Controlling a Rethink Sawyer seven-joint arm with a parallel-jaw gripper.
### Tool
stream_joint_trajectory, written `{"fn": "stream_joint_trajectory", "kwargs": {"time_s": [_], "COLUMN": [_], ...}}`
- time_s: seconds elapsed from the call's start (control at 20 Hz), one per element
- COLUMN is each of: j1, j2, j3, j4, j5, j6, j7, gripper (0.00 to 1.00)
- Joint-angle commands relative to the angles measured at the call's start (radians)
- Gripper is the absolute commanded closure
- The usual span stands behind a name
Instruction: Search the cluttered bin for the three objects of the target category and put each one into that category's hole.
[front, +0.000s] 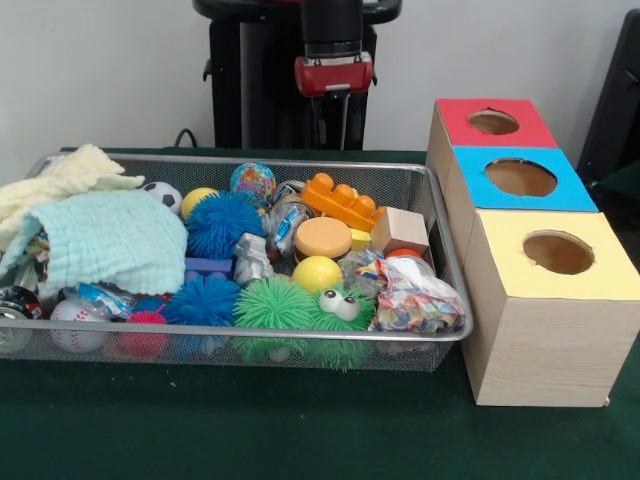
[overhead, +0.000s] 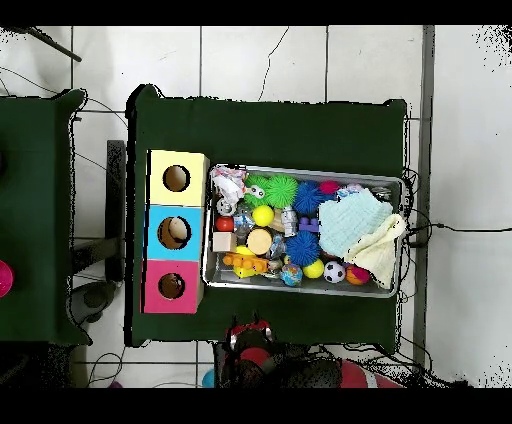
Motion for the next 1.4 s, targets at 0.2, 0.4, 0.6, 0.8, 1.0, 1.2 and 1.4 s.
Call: {"fn": "stream_joint_trajectory", "kwargs": {"time_s": [0.2, 0.4, 0.6, 0.8, 1.0, 1.2, 1.4], "j1": [-0.012, -0.017, -0.026, -0.024, -0.017, -0.01, -0.003], "j2": [-0.03, -0.069, -0.086, -0.075, -0.055, -0.038, 0.0], "j3": [0.058, 0.073, 0.09, 0.084, 0.076, 0.075, 0.064], "j4": [-0.216, -0.222, -0.238, -0.242, -0.249, -0.261, -0.264], "j5": [0.074, 0.084, 0.085, 0.079, 0.081, 0.091, 0.098], "j6": [0.038, 0.091, 0.123, 0.109, 0.079, 0.064, 0.022], "j7": [0.206, 0.203, 0.201, 0.209, 0.219, 0.226, 0.237], "gripper": [0.0, 0.0, 0.0, 0.0, 0.0, 0.0, 0.0]}}
